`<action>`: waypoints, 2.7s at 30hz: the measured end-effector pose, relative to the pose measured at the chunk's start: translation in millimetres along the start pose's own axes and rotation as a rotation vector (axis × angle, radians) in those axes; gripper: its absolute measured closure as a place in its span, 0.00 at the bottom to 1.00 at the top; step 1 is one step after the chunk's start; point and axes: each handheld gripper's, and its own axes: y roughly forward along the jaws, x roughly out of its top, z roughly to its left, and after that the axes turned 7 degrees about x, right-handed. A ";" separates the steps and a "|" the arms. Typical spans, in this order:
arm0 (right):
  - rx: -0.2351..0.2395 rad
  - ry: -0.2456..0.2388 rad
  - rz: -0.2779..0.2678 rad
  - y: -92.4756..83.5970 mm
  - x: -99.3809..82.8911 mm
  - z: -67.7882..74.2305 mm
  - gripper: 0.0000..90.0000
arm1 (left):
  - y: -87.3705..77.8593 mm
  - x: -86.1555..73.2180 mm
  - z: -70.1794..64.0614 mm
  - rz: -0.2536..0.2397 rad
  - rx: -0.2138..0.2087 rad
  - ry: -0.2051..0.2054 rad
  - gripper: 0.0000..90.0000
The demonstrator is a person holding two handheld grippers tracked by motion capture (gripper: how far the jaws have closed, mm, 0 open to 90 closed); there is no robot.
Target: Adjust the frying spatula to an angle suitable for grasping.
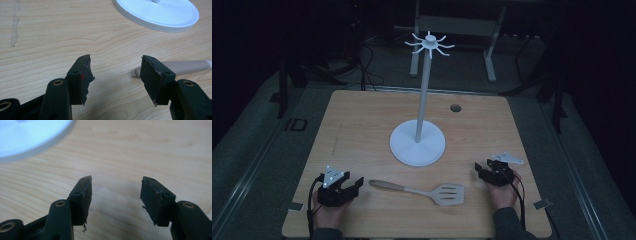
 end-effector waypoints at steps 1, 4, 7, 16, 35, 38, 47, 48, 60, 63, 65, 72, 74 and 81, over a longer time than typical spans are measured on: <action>0.013 -0.006 -0.010 -5.1 3.8 3.8 0.44 | -0.1 0.0 0.1 -0.001 0.001 -0.003 0.47; 0.028 -0.028 -0.025 -10.4 7.3 9.0 0.45 | -0.6 -0.1 0.1 -0.005 0.001 -0.005 0.47; 0.042 -0.097 -0.049 -20.9 17.9 21.9 0.44 | -1.2 -0.6 0.4 -0.007 0.003 -0.008 0.47; 0.112 -0.245 -0.080 -34.5 48.7 57.9 0.58 | -0.9 -0.6 0.2 -0.007 0.004 -0.010 0.47; 0.332 -0.525 0.164 -9.9 73.1 126.1 0.81 | -1.1 -0.6 -0.1 -0.009 0.002 -0.010 0.47; 0.347 -0.560 0.180 -4.7 75.2 136.7 0.82 | -1.2 -0.6 0.0 -0.010 0.001 -0.010 0.47; 0.387 -0.621 0.211 10.0 79.9 160.4 0.85 | -1.7 -0.6 0.8 -0.012 0.002 -0.010 0.47; 0.390 -0.632 0.215 11.8 80.8 162.5 0.85 | -1.8 -0.6 0.9 -0.012 0.003 -0.010 0.47; 0.426 -0.701 0.306 30.6 85.5 188.1 0.85 | -2.3 -0.6 2.3 -0.015 0.004 -0.011 0.47; 0.439 -0.730 0.338 36.3 84.7 196.2 0.85 | -2.4 -0.6 2.4 -0.015 0.004 -0.011 0.47; 0.441 -0.741 0.360 40.3 83.7 199.9 0.85 | -2.4 -0.6 2.3 -0.015 0.004 -0.010 0.47; 0.468 -0.753 0.431 52.6 78.1 206.5 0.85 | -2.6 -0.6 2.6 -0.015 0.003 -0.012 0.47; 0.480 -0.759 0.446 55.6 75.8 208.4 0.85 | -2.5 -0.6 2.4 -0.014 0.002 -0.014 0.47; 0.492 -0.774 0.509 65.8 68.9 215.3 0.84 | -2.6 -0.7 2.4 -0.015 0.002 -0.014 0.47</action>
